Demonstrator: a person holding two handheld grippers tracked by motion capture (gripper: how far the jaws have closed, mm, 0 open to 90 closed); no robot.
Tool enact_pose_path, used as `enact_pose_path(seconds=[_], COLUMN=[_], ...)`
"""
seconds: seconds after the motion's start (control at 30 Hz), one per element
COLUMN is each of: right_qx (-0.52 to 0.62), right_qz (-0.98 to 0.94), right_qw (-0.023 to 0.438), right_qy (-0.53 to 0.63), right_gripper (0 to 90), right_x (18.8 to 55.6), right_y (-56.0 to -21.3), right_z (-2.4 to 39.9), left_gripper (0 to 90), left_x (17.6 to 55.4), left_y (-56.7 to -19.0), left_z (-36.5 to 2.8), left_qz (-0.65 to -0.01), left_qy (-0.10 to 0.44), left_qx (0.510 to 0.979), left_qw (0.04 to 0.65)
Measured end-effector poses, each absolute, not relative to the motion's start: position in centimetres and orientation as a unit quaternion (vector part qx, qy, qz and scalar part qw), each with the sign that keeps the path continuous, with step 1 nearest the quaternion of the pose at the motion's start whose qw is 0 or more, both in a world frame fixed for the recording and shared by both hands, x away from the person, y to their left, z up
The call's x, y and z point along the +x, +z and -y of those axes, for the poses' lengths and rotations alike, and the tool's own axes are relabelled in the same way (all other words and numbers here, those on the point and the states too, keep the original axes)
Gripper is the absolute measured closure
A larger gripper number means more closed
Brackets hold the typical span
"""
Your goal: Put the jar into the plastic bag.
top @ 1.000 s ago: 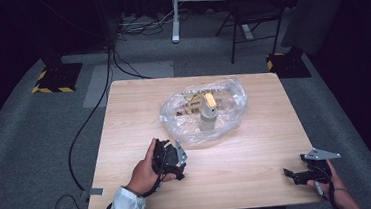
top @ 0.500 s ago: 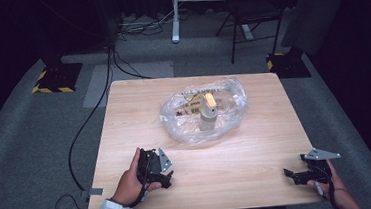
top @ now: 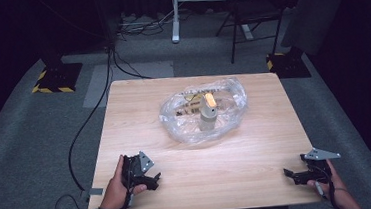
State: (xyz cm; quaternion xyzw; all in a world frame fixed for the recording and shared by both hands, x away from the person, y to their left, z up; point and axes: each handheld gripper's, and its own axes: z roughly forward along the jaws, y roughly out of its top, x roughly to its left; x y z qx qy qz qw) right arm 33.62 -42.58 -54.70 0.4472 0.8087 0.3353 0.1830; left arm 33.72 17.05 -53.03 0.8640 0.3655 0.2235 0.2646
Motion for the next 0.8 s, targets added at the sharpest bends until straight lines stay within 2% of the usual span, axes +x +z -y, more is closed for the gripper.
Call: enact_pose_path(seconds=[0.13,0.53,0.8], right_qx=[0.447,0.449,0.450], right_qz=[-0.809,-0.808,-0.807], right_qw=[0.183,0.184,0.185], right_qy=[0.335,0.335,0.335], right_gripper=[0.1,0.1,0.1], right_x=[33.6,33.6,33.6], right_y=[-54.7,-54.7,-54.7], right_z=[42.6,42.6,42.5], left_gripper=[3.5,0.2,0.2], left_x=[33.7,34.1,34.2], left_y=[-53.3,-54.6,-54.6], left_z=[-17.8,-20.3,-20.4], left_qz=[-0.376,-0.406,-0.406], left_qy=[0.216,0.157,0.155], left_qx=[0.862,0.838,0.838], left_qw=[0.265,0.329,0.330])
